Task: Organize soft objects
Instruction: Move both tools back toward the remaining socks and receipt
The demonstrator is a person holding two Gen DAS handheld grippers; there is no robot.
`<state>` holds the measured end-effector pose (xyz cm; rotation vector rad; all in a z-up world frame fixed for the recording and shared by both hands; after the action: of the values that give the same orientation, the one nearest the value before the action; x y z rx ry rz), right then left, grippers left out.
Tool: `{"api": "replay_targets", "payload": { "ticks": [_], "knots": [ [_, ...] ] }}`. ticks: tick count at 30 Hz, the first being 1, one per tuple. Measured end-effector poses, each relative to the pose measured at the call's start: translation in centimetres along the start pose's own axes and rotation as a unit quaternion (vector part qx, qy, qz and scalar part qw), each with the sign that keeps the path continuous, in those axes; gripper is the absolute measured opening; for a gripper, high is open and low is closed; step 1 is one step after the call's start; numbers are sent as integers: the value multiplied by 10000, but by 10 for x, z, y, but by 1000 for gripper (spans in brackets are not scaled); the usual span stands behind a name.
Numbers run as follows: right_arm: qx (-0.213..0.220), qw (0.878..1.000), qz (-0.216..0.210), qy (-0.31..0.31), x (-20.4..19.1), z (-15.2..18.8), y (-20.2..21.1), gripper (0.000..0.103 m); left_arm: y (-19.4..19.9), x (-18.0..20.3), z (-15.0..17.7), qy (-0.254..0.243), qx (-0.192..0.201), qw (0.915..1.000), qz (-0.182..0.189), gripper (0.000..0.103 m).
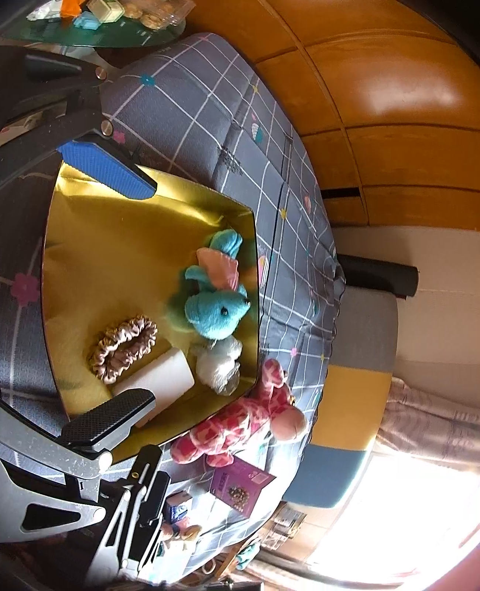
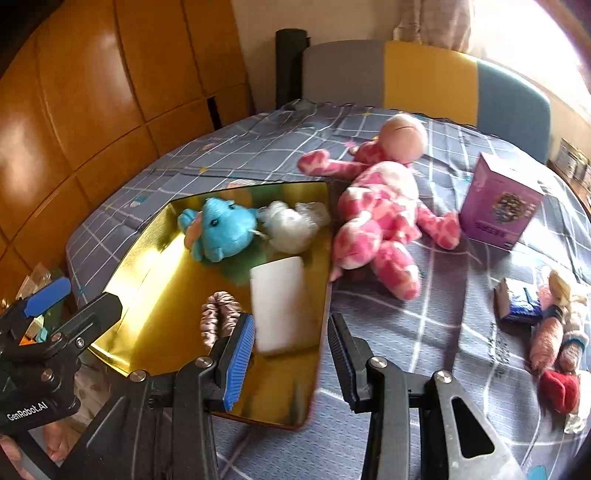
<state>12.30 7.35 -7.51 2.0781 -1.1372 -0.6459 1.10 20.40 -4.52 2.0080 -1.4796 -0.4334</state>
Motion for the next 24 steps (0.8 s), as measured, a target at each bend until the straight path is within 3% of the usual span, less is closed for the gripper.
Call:
{"api": "replay_targets", "payload": {
  "ticks": [10, 24],
  "knots": [
    [198, 9988, 323, -296, 42, 4, 23, 41, 1, 28, -1, -412, -9, 9991, 127, 103],
    [480, 9880, 1225, -805, 151, 10, 67, 41, 5, 83, -6, -1072, 25, 9933, 422, 103]
  ]
}}
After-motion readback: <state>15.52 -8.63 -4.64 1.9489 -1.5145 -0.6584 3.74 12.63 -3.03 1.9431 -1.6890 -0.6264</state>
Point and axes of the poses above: each gripper's, at about its wrist camera, not at the fingertips, and y roughly against the way its jaws point, x to its right, z to its underside, the point moved 4 cm from there along -y, roughly the way its jaws point, and after that the axes turned 3 degrees about z, right-handed, at the moved point
